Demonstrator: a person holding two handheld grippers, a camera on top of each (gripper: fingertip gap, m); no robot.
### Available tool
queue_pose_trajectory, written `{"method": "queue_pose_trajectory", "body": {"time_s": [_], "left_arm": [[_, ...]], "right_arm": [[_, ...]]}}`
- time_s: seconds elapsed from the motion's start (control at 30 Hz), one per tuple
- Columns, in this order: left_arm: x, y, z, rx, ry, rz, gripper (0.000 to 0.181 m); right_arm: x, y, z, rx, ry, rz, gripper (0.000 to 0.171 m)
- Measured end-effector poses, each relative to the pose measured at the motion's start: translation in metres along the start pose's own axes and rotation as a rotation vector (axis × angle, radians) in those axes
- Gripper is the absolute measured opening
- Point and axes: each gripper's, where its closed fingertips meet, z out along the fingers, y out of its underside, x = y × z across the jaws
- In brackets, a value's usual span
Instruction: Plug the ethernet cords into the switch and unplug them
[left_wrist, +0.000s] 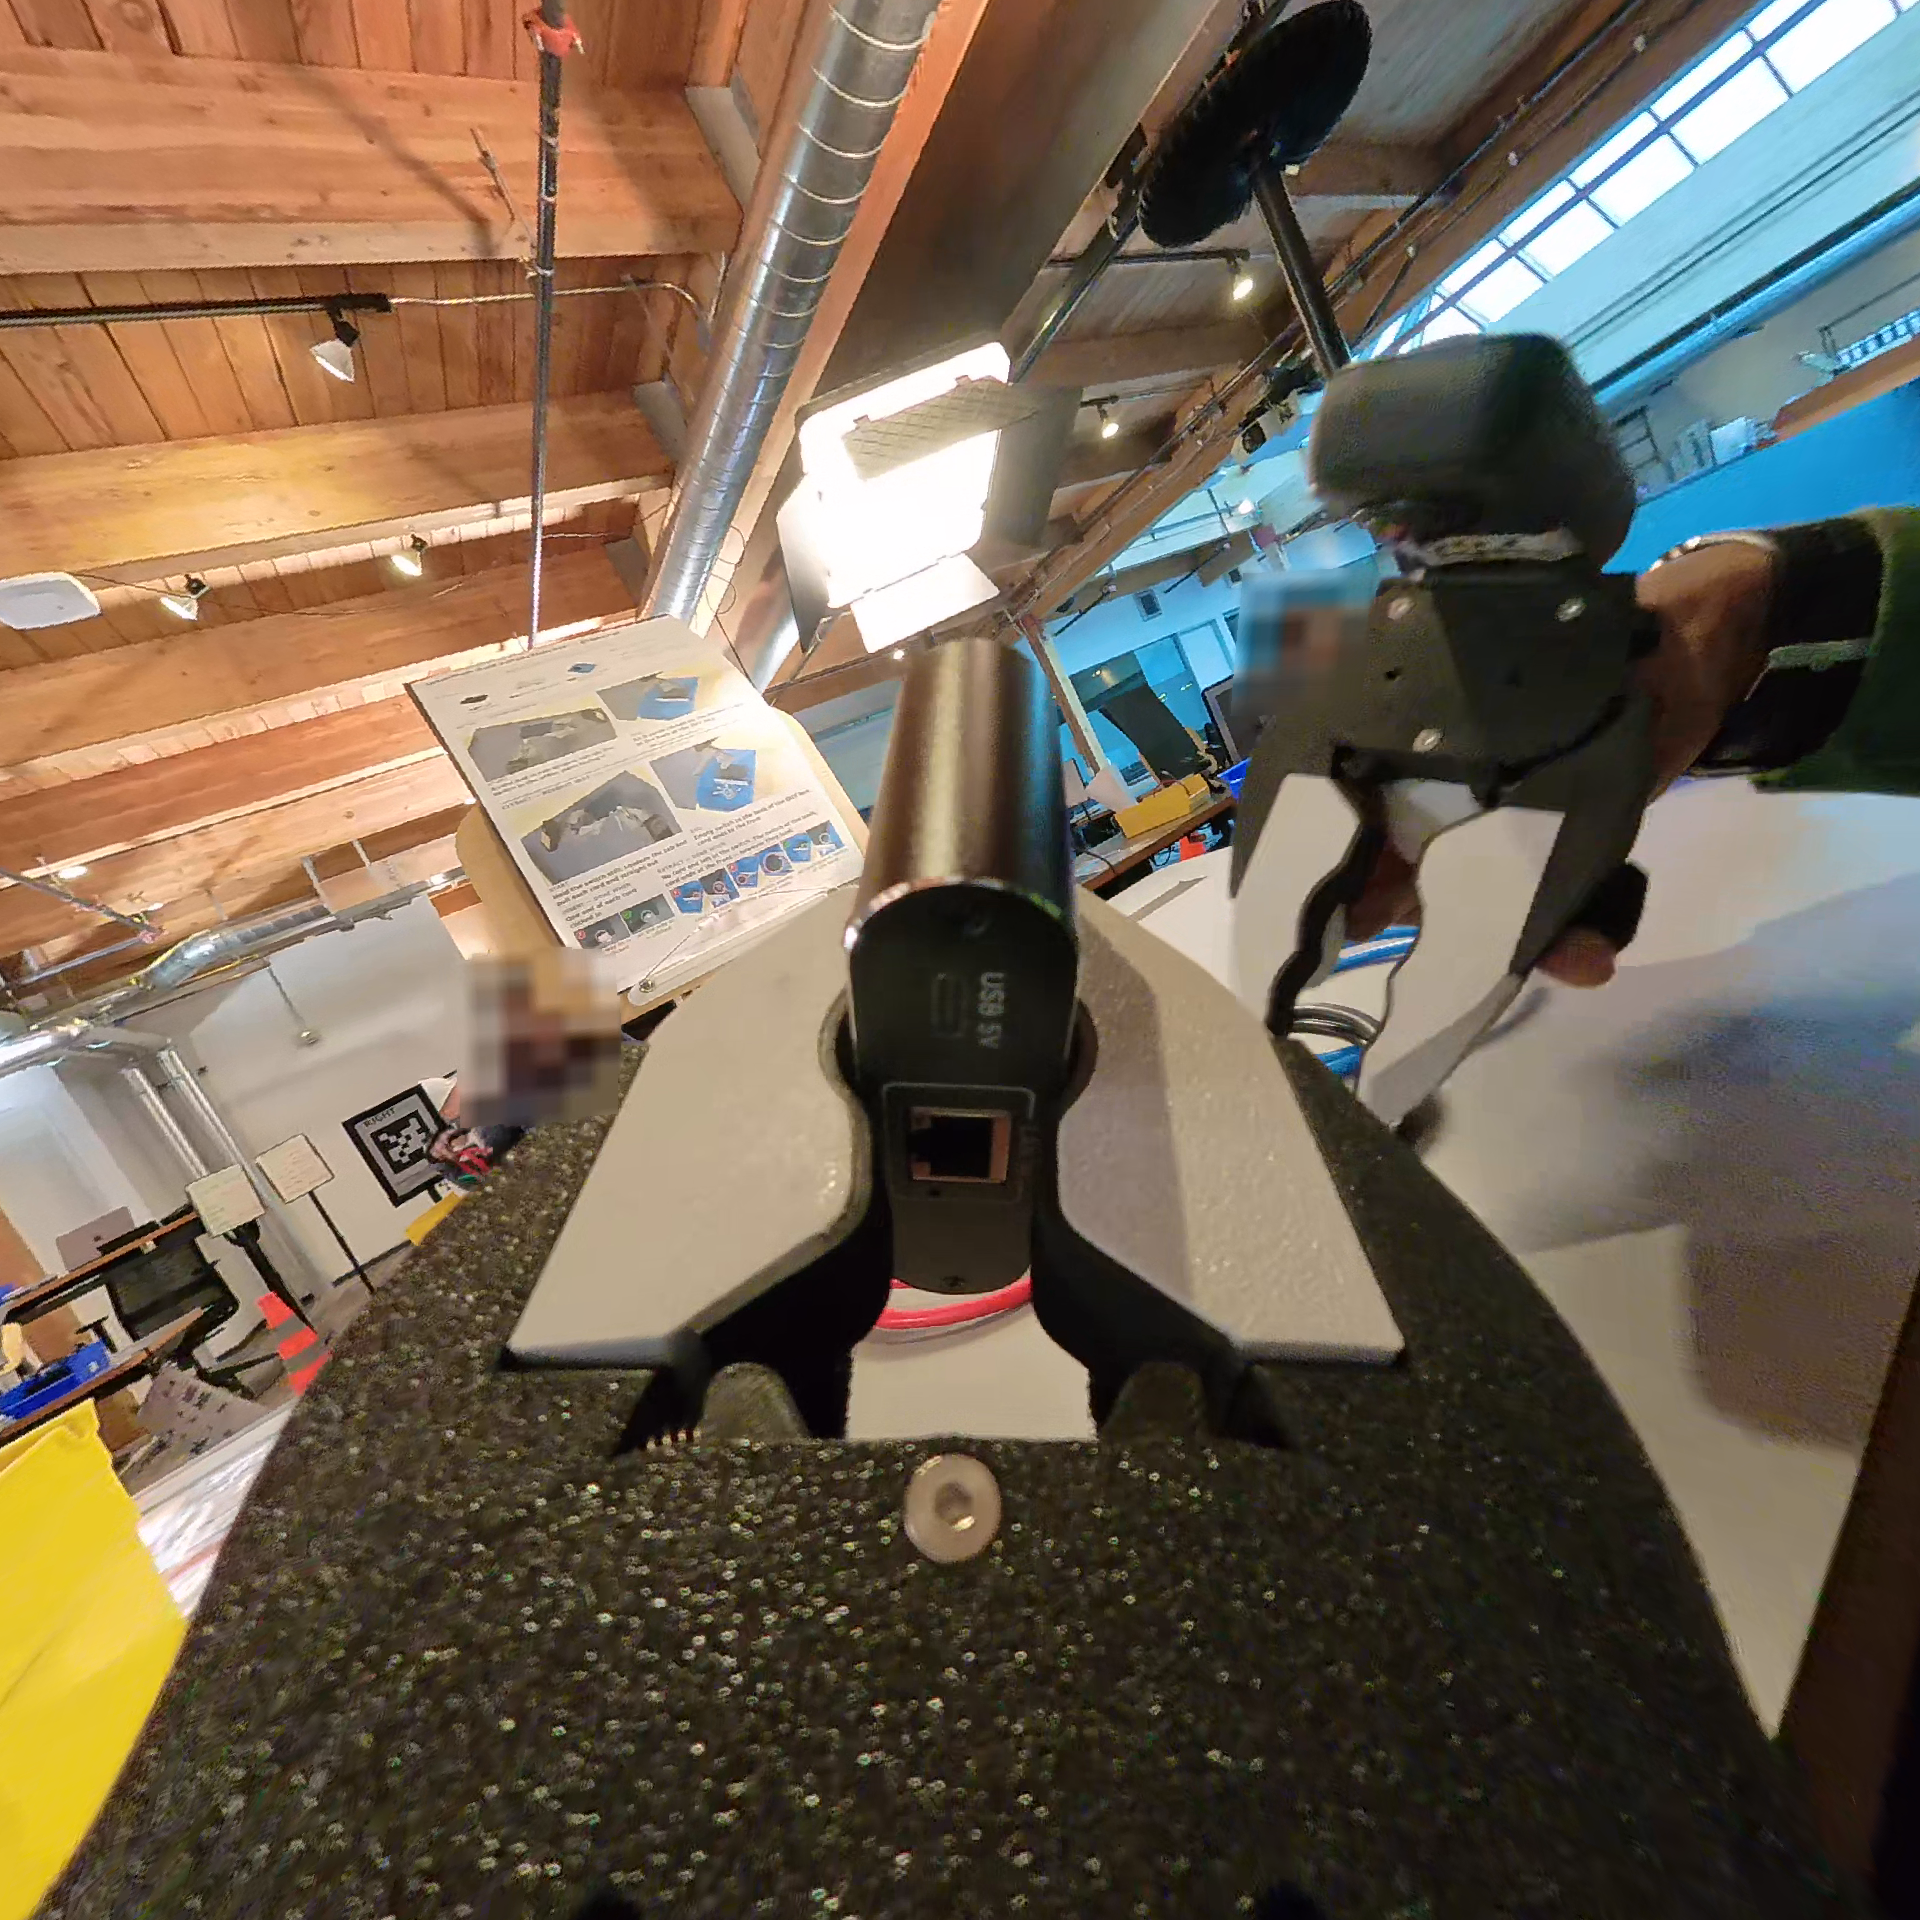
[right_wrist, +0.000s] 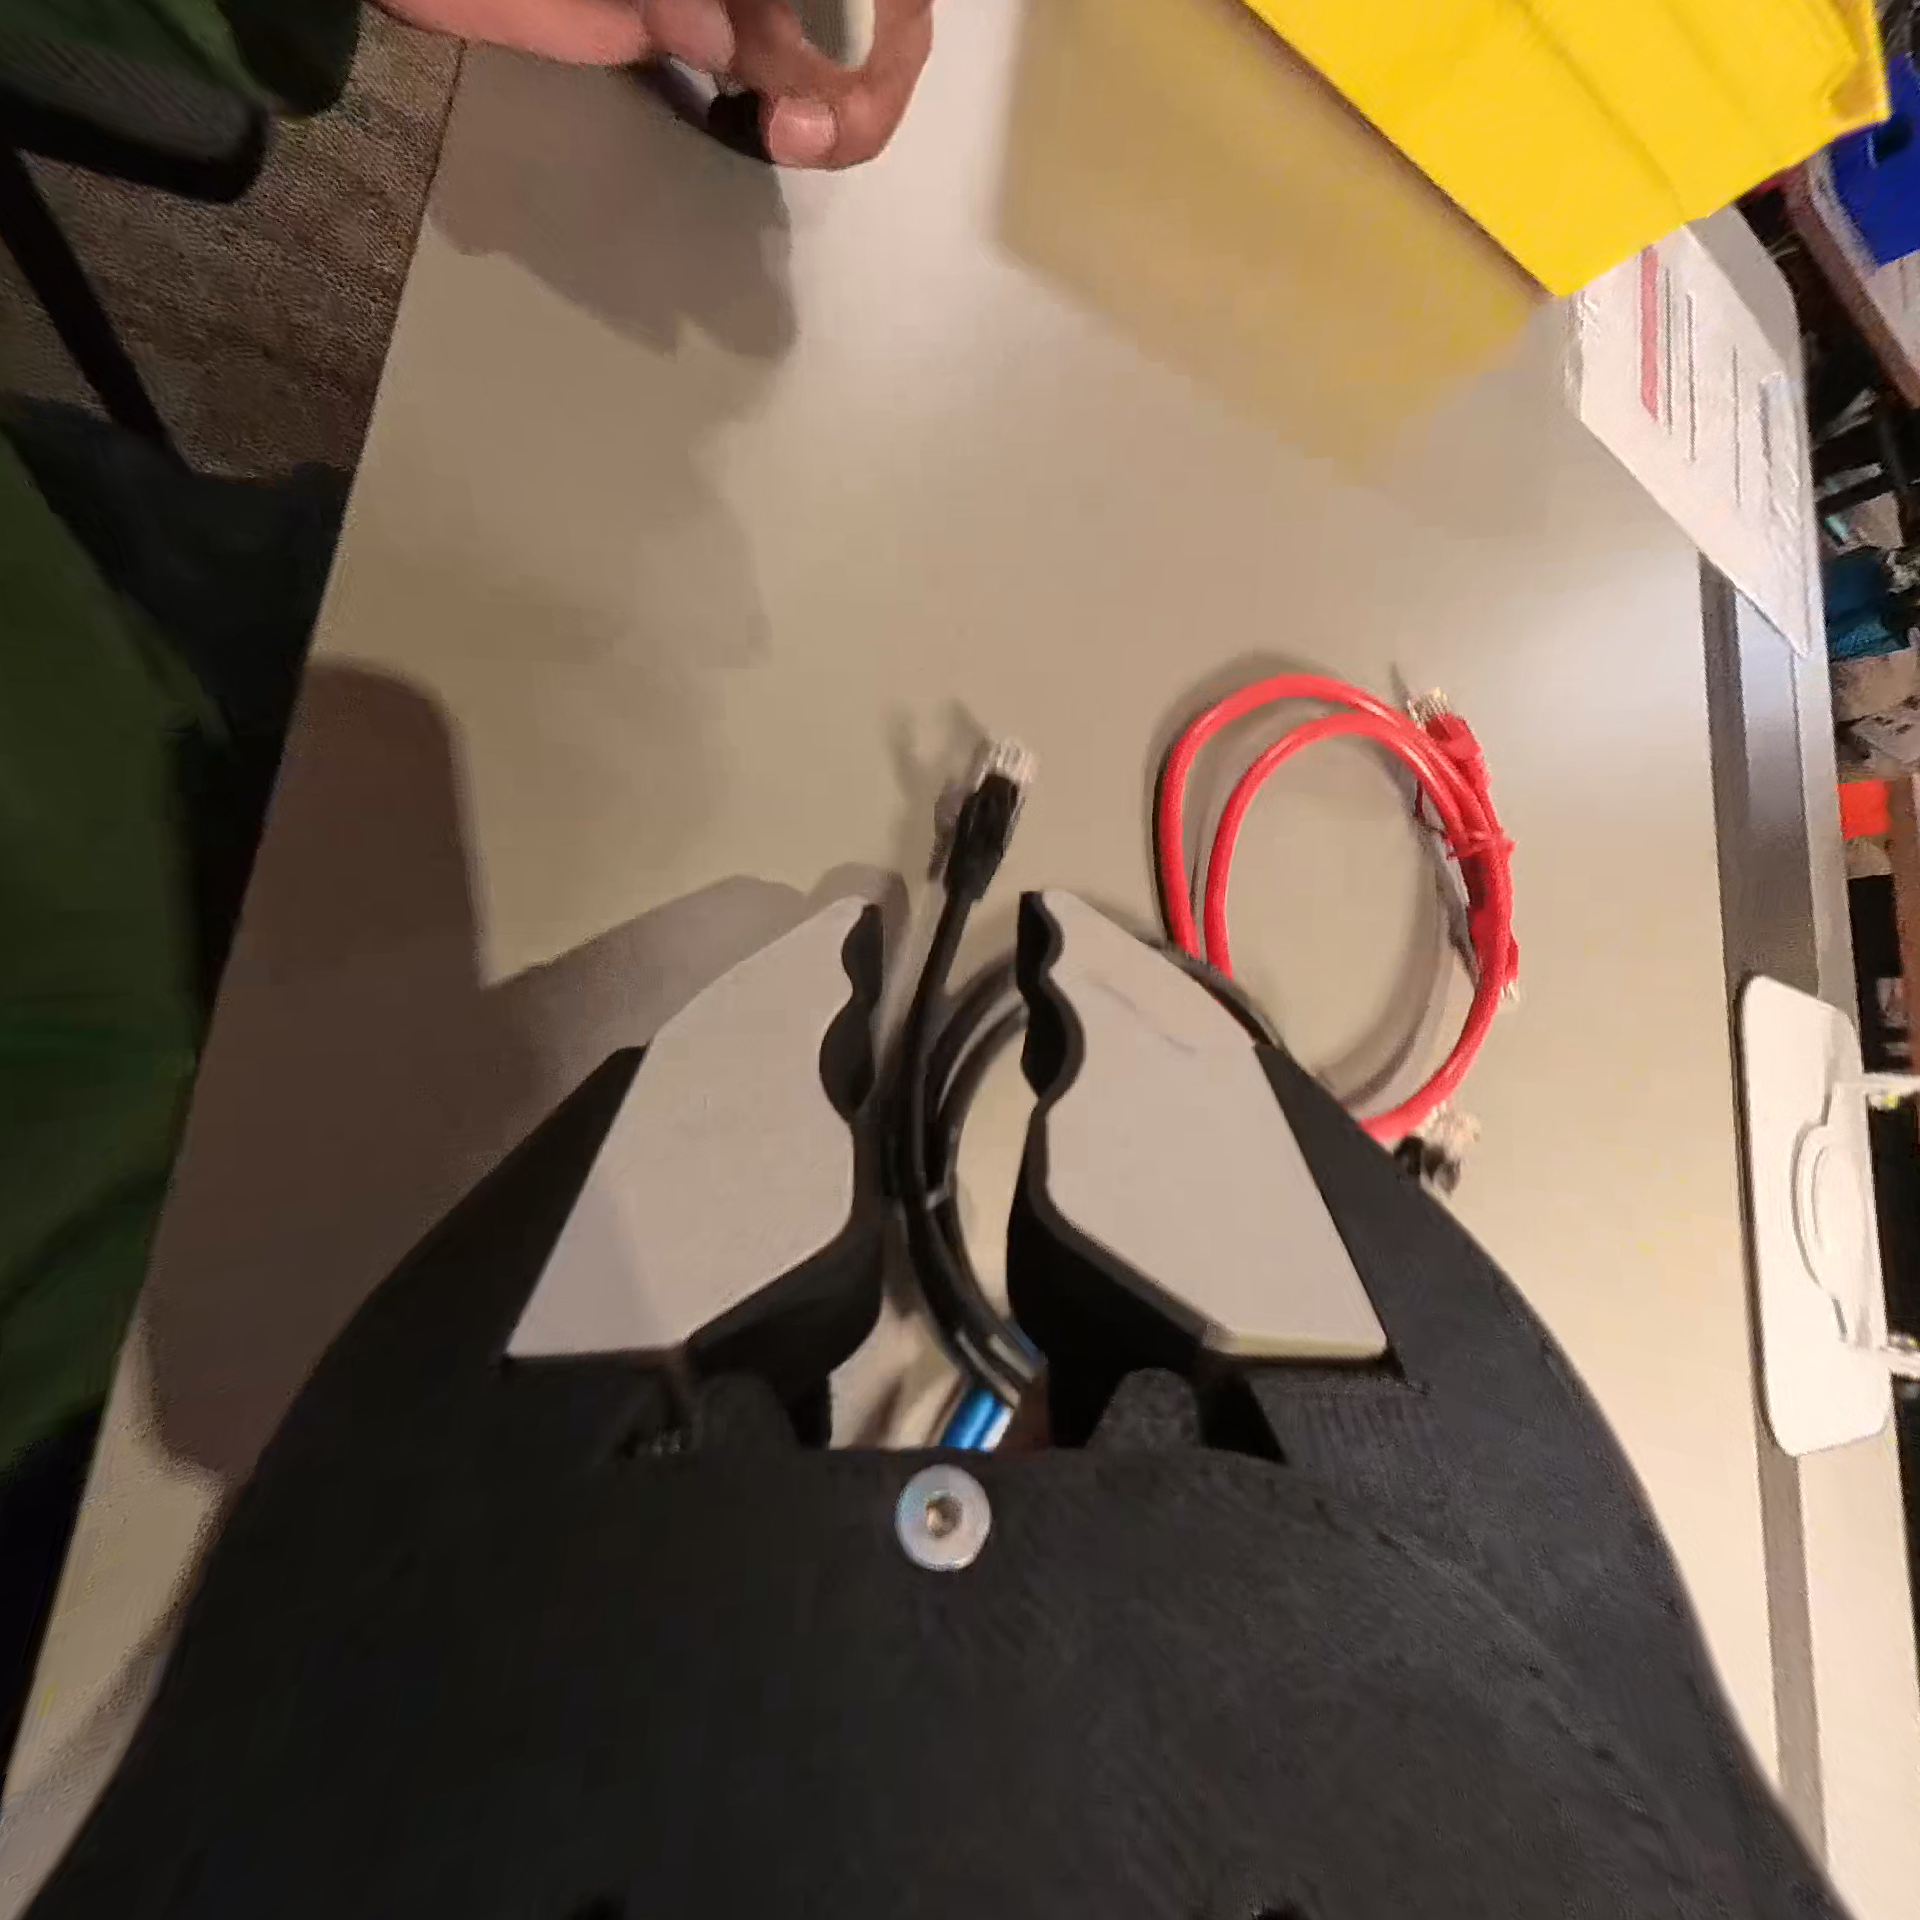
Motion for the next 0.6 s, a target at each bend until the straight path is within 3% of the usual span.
{"method": "queue_pose_trajectory", "body": {"time_s": [0.13, 0.37, 0.6], "left_arm": [[0.005, -0.001, -0.001, 0.008, 0.029, 0.008, 0.029], [0.008, -0.002, -0.002, 0.018, 0.062, -0.002, 0.029], [0.012, -0.002, -0.002, 0.018, 0.077, 0.006, 0.031]], "right_arm": [[0.003, -0.011, 0.028, -0.017, -0.029, 0.045, 0.025], [0.009, 0.008, 0.052, -0.133, -0.064, 0.139, 0.015], [-0.026, 0.013, 0.024, -0.075, -0.266, 0.18, 0.014]]}}
